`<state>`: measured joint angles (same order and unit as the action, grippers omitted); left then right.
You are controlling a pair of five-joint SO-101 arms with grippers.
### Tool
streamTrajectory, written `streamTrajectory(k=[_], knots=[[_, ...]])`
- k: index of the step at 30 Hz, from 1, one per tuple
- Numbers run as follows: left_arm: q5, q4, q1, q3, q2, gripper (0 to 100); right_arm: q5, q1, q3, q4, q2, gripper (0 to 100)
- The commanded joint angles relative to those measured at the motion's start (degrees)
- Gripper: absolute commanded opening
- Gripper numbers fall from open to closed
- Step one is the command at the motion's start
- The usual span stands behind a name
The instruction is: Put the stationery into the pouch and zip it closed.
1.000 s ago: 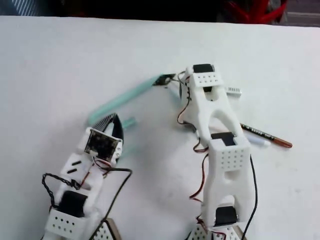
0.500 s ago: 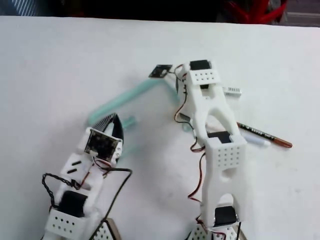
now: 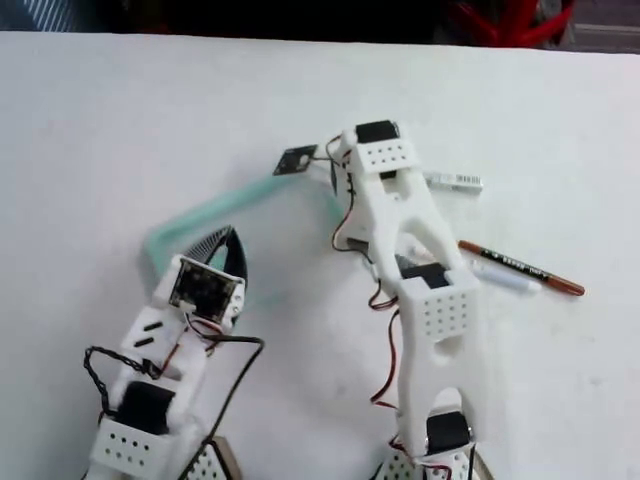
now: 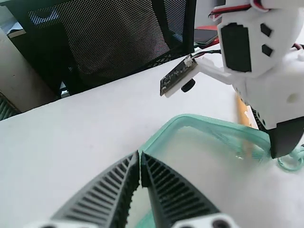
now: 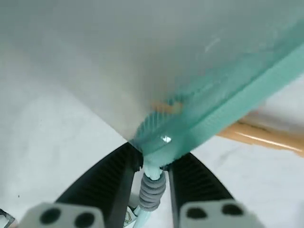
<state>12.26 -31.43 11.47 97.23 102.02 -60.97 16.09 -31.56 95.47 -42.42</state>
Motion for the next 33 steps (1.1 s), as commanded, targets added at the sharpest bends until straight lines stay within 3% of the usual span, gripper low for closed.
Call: streamTrajectory(k=[1, 11, 28, 33], knots=[[0.53, 0.18, 0.13, -0.09, 0.04, 2, 4.92, 0.13, -6.51, 1.19, 1.19, 2.2], [0.53, 0.18, 0.13, -0.09, 0.04, 2, 13.63, -0.22, -15.56, 3.03, 4.26, 1.9], [0.53, 0.18, 0.13, -0.09, 0.04, 2, 13.80, -2.95, -5.98, 3.03, 46.64, 1.9], [0.53, 0.26, 0.13, -0.09, 0.04, 3, 13.80, -2.59, -3.60, 3.03, 52.35, 1.9]])
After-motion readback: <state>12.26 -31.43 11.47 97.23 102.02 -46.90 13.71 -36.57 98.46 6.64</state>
